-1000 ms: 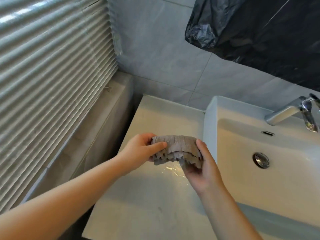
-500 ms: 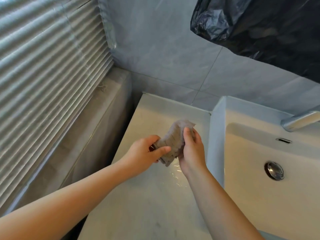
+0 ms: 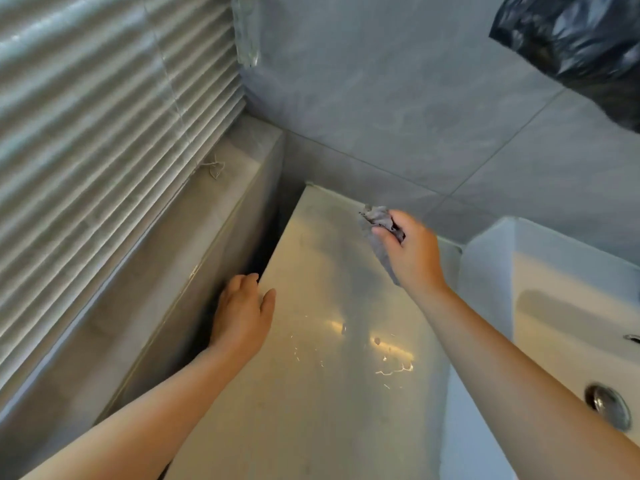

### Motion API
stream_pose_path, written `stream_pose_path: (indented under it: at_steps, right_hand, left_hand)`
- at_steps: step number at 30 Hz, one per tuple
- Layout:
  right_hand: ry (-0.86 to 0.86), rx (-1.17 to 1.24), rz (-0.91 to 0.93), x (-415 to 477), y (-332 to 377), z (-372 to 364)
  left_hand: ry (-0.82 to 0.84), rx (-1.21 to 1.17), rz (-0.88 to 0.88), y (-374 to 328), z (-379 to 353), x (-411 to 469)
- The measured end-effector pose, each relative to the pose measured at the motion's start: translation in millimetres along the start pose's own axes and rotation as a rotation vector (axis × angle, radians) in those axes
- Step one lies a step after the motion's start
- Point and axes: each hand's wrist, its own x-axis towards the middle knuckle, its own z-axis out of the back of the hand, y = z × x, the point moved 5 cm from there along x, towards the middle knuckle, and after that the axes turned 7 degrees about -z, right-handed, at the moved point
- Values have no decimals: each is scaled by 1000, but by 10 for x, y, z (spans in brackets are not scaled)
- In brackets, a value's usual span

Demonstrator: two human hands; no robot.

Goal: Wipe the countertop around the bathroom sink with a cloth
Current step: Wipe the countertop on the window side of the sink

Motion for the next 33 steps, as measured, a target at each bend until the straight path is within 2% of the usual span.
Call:
stream_pose_path:
  at_steps: [3,7,15,20,24,30,33]
  right_hand:
    - [46,-69,75,378,-50,-294]
    - [91,-73,159,771,-55,-703]
    - [-4,-250,330,1041,-45,-1220]
    - [-29,-145,247,1064,-113,-1284]
    - [50,-78,197,961,-107,-1325]
    - [141,-2,277,433,1,-1333]
    - [215,31,209,224,-22,-1313]
  left_hand:
    - [-28,-75,71,104,-177,233]
    - [-34,-96,76,186,-371,426]
    - [-145,-131,-1,215,-388,444]
    - [-158,-124,-1,220,-401,448]
    - [-159,-120,-12,195,-387,437]
    - [-175,-81,-20,159,-352,432]
    - [-169,-63,-10,147,-331,423]
